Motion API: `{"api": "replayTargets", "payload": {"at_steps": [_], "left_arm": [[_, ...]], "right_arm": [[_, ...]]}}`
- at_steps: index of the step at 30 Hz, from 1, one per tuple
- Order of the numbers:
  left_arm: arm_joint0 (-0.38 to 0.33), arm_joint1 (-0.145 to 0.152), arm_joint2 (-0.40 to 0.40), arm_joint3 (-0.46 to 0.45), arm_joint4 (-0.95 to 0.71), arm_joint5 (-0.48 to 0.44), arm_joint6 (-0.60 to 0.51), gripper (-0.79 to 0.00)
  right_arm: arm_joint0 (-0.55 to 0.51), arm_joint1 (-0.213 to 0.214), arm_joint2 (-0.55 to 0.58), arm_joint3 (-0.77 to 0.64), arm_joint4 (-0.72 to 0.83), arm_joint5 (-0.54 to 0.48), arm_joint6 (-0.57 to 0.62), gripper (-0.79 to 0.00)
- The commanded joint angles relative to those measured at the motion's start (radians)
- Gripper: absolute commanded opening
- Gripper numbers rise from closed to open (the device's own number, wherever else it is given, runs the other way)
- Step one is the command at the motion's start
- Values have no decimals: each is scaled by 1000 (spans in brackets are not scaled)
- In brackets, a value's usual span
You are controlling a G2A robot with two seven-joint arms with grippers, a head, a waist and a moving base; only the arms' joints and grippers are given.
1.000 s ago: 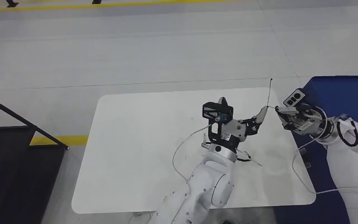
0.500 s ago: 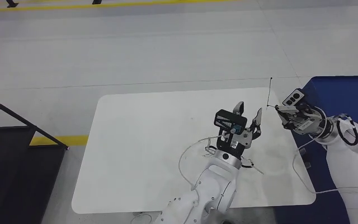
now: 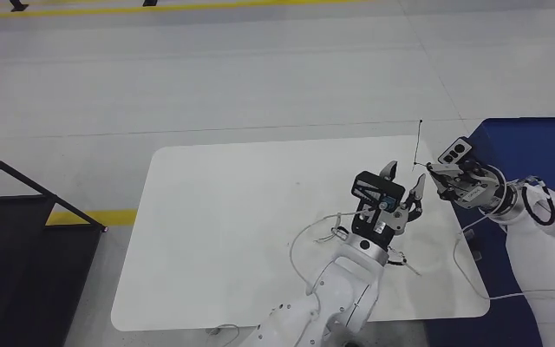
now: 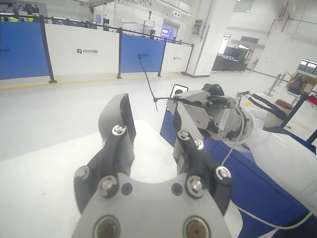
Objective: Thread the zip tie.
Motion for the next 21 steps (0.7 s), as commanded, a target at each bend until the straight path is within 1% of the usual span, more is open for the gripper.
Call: {"api": "replayTargets", "payload": {"at_steps": [1, 6, 15, 16, 17, 19, 20, 21], "left_arm": [[-8, -5, 1, 11, 7, 9, 0, -496], [-23, -15, 2, 32, -4, 31, 5, -551], [-41, -24, 9, 57, -12, 46, 6, -603], [-42, -25, 10, 58, -13, 47, 4, -628], [-43, -26, 10, 59, -14, 48, 4, -699], [-45, -27, 12, 62, -13, 48, 3, -745], [-46, -27, 12, 63, -14, 48, 3, -785], [-46, -27, 12, 63, -14, 49, 3, -785]], "right_arm": [[0, 0, 0, 0, 0, 0, 0, -785], [0, 0, 0, 0, 0, 0, 0, -785], [0, 0, 0, 0, 0, 0, 0, -785], [0, 0, 0, 0, 0, 0, 0, -785], [0, 0, 0, 0, 0, 0, 0, -785], [0, 0, 0, 0, 0, 0, 0, -785], [0, 0, 0, 0, 0, 0, 0, -785], [0, 0, 0, 0, 0, 0, 0, -785]]}}
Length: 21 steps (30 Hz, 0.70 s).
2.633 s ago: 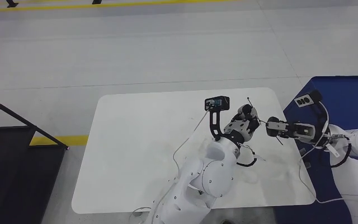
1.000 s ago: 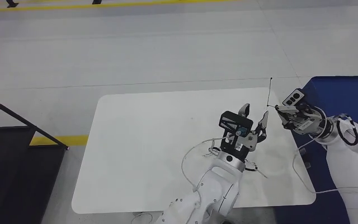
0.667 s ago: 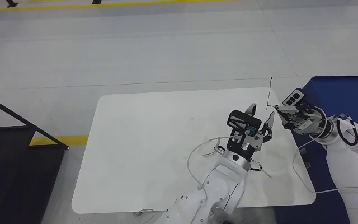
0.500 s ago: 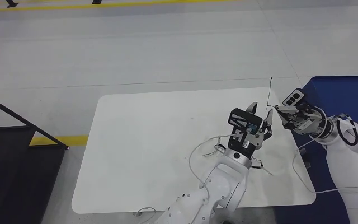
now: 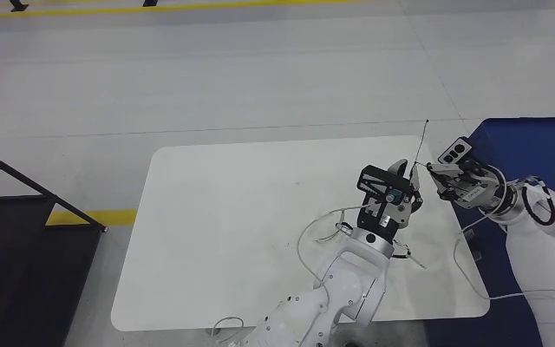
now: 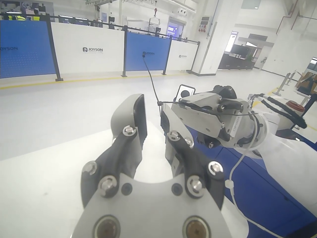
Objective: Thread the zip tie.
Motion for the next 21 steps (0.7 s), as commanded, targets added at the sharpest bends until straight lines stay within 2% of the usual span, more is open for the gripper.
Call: {"api": "replayTargets", "payload": {"at_steps": [1, 11, 21], "left_arm": [[-1, -1, 0, 1, 0, 0, 0, -785], [2, 2, 7, -1, -2, -10, 0, -785], [12, 8, 11, 1, 21, -23, -15, -785]], "right_arm": [[0, 0, 0, 0, 0, 0, 0, -785], [-15, -4, 14, -29, 47, -7, -72, -785], [-2, -2, 29, -20, 64, 7, -85, -785]]}}
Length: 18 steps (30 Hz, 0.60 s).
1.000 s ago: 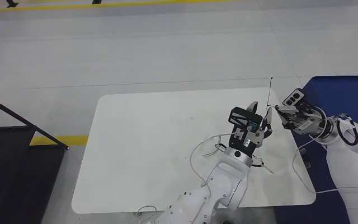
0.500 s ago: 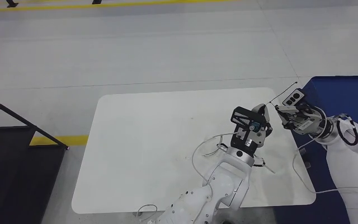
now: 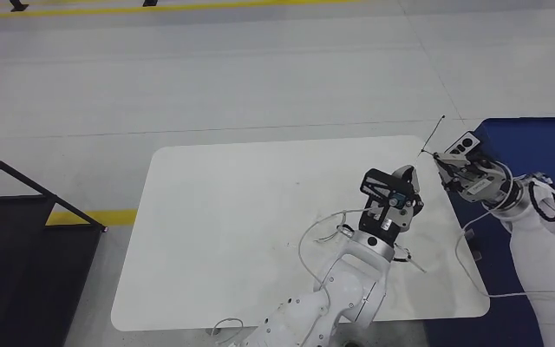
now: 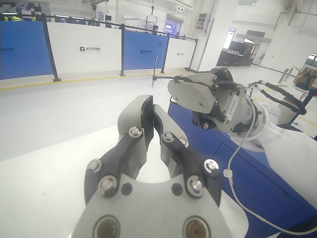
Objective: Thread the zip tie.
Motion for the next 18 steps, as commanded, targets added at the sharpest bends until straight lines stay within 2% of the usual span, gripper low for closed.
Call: {"api": "replayTargets", "payload": {"at_steps": [1, 8, 9, 10, 11, 12, 15, 18], "left_arm": [[3, 2, 1, 2, 2, -6, -7, -785], [7, 4, 0, 2, -1, -17, -10, -785], [8, 4, -2, -1, -4, -13, -4, -736], [9, 4, -4, -6, -4, -8, 3, -597], [9, 5, -7, -12, -3, -1, 12, -560], [10, 4, -10, -17, -2, 8, 20, -554], [10, 4, -17, -27, -8, 19, 31, -600], [10, 4, -18, -28, -3, 18, 34, -600]], "right_arm": [[7, 0, 5, 6, 5, 2, -5, -785], [31, 2, 13, 19, 17, 13, -9, -785], [31, 2, 12, 19, 16, 13, -6, -785], [31, 2, 11, 20, 13, 14, -5, -785], [29, 3, 7, 19, 6, 16, -3, -785], [26, 3, 3, 16, -2, 18, 1, -785], [13, 4, -9, 6, -24, 14, 13, -785], [-2, 4, -18, -7, -38, 8, 22, -785]]}}
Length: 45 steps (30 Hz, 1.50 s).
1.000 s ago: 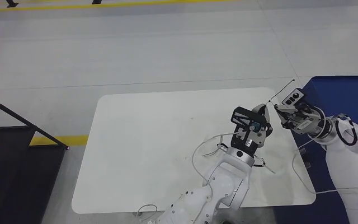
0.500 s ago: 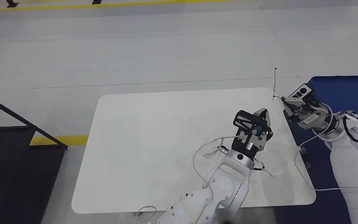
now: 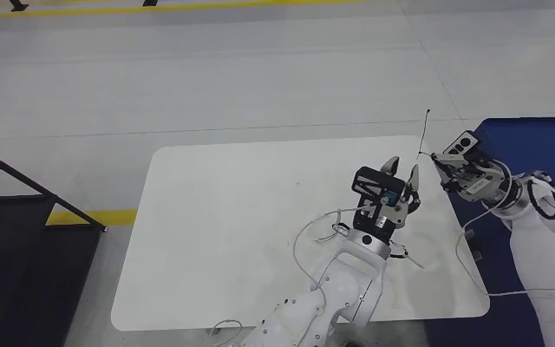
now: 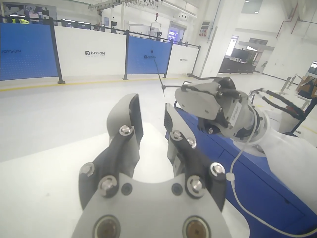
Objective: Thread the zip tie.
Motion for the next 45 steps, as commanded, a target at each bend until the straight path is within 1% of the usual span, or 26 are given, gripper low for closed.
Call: {"api": "replayTargets", "payload": {"at_steps": [1, 6, 9, 12, 13, 14, 17, 21, 24, 26, 29, 35, 38, 39, 42, 45], "left_arm": [[-1, 0, 1, 1, 10, -3, -1, -600], [-4, -2, 3, 7, 19, -1, -6, -600], [-6, -4, 1, 10, 18, -1, -8, -631], [-8, -5, 0, 12, 15, -1, -12, -683], [-8, -5, 0, 12, 14, -2, -11, -711], [-8, -5, 0, 13, 14, -2, -11, -767], [-9, -5, 0, 14, 14, -2, -10, -785], [-8, -5, 1, 16, 7, -5, -11, -785], [-8, -5, 2, 17, 7, -8, -8, -770], [-9, -5, 3, 20, 10, -9, -6, -739], [-9, -5, 4, 31, 42, -7, 7, -634], [-7, -5, 1, 47, 67, -5, 21, -640], [-8, -5, -1, 49, 66, -7, 22, -665], [-8, -5, 0, 48, 65, -8, 22, -686], [-9, -5, 1, 49, 77, -8, 24, -686], [-9, -5, 3, 49, 86, -9, 23, -708]], "right_arm": [[-9, 0, -3, -8, -6, -5, 4, -785], [-25, 1, -3, -25, -17, -12, 11, -785], [-31, 2, 0, -31, -16, -14, 12, -785], [-34, 3, 1, -34, -19, -14, 11, -785], [-34, 3, 2, -35, -19, -14, 11, -785], [-35, 3, 2, -36, -18, -16, 11, -785], [-35, 3, 2, -37, -15, -15, 10, -785], [-34, 3, 0, -37, -15, -11, 8, -785], [-30, 4, -2, -35, -15, -10, 7, -785], [-27, 4, -3, -32, -14, -8, 6, -785], [-23, 4, -5, -27, -14, -5, 6, -785], [-16, 5, -7, -18, -13, -1, 10, -785], [-17, 5, -10, -16, -15, 1, 13, -785], [-16, 5, -11, -16, -16, 0, 13, -785], [-17, 5, -13, -16, -16, -2, 14, -785], [-19, 5, -14, -17, -17, -2, 14, -785]]}}
